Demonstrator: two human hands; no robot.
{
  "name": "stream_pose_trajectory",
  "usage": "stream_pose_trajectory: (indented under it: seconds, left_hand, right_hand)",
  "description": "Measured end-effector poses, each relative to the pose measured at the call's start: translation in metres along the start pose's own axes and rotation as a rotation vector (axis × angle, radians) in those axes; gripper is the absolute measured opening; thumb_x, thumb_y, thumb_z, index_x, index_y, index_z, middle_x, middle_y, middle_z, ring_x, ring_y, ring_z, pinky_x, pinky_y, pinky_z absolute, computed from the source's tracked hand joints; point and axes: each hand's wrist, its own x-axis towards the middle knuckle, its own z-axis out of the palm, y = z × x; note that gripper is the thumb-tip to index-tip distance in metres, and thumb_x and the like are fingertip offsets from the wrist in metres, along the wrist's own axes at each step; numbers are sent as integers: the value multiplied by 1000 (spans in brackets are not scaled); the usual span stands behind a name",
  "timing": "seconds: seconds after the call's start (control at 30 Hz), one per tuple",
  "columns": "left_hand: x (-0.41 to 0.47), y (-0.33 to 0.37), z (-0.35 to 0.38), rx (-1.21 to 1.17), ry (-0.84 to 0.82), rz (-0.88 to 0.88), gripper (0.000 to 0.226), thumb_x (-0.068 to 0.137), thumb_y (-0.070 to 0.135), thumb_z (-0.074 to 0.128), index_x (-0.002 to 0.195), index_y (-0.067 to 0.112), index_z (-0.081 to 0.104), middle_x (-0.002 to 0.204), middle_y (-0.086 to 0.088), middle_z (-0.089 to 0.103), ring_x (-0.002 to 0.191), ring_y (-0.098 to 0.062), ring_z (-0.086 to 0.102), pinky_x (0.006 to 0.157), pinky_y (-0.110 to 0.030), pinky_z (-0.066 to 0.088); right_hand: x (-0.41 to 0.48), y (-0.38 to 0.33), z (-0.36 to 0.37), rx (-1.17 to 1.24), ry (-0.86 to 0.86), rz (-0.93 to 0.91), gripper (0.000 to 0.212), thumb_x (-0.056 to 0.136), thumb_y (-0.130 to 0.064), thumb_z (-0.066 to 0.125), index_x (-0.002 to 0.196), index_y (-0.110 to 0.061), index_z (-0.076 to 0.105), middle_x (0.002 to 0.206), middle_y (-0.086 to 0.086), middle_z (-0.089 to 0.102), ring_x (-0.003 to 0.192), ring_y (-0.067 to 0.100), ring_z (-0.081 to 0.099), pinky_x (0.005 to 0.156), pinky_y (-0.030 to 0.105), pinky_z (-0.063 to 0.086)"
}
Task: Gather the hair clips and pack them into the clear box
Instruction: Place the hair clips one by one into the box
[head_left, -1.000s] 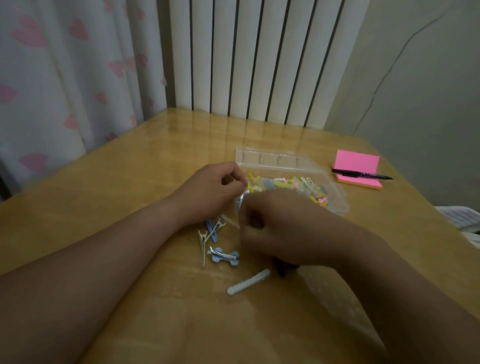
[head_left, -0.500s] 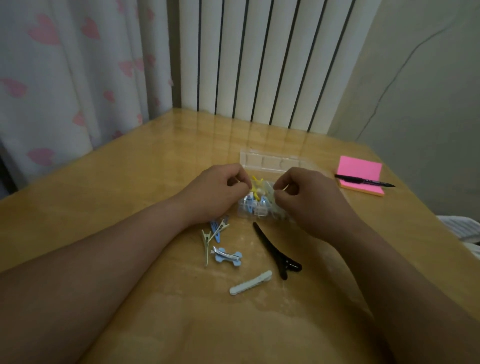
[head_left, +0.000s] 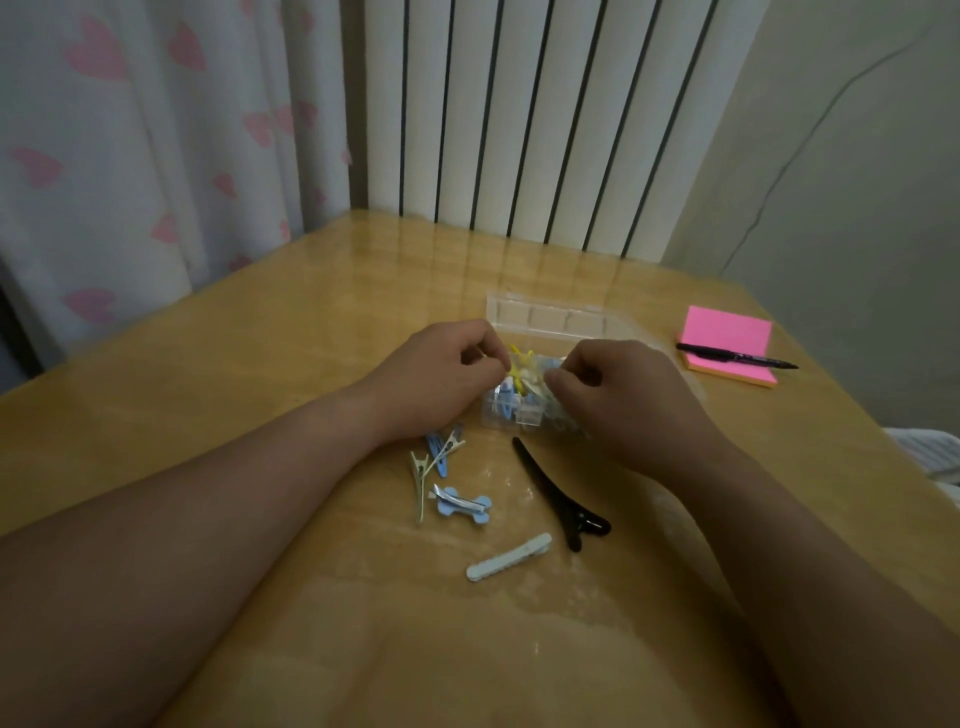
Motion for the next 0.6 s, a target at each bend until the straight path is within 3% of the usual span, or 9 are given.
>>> stream_pose_trajectory:
  seconds: [0.17,0.27,0.37,0.43,0.53,0.6]
  left_hand:
    - [-1,1,-1,-2,-10,1,12,99,23,62,100,23,74,79,5,65,60,0,52,53,-12,40]
    - [-1,1,-1,-5,-4,0,11,99,23,62,100,23,74,80,4,66,62,0,52,56,-15,43]
    - [-1,2,-2,-18,-7,6,11,99,22,63,99,22,74,82,2,68,70,-7,57,65,-27,48]
    - [-1,2,-2,-25,-11,5,11,100,23,63,97,23,74,86,-3,71,77,-19,64,72,-39,53]
    - [-1,0,-1,-41,-12,-3,9,96,26,65,94,26,74,89,-7,74,87,-31,68,81,-52,57]
    - [0,1,-1,-52,-4,-6,10,91,28,64,93,26,74,87,-8,74,83,-29,68,79,-50,58]
  right_hand:
    - [-6,-5,-5,80,50,-60,16,99,-42,64,93,-29,71,85,-10,70,82,8,67,74,45,62]
    - [-13,-14,-8,111,0,-161,14,97,-43,63,92,-31,69,82,-11,67,77,4,63,69,34,58]
    - [-19,-27,-9,43,-10,-276,15,93,-46,62,92,-32,69,82,-14,62,75,1,55,64,22,43]
    - [-22,-33,-14,25,-21,-320,12,93,-44,65,93,-33,69,83,-15,61,76,1,54,64,20,41]
    - [-28,-40,-19,62,-174,-350,9,95,-43,69,92,-34,69,79,-15,65,77,3,61,66,25,51]
    - [-32,-45,-18,43,-302,-371,12,93,-46,71,91,-35,69,77,-15,66,74,2,63,66,28,54]
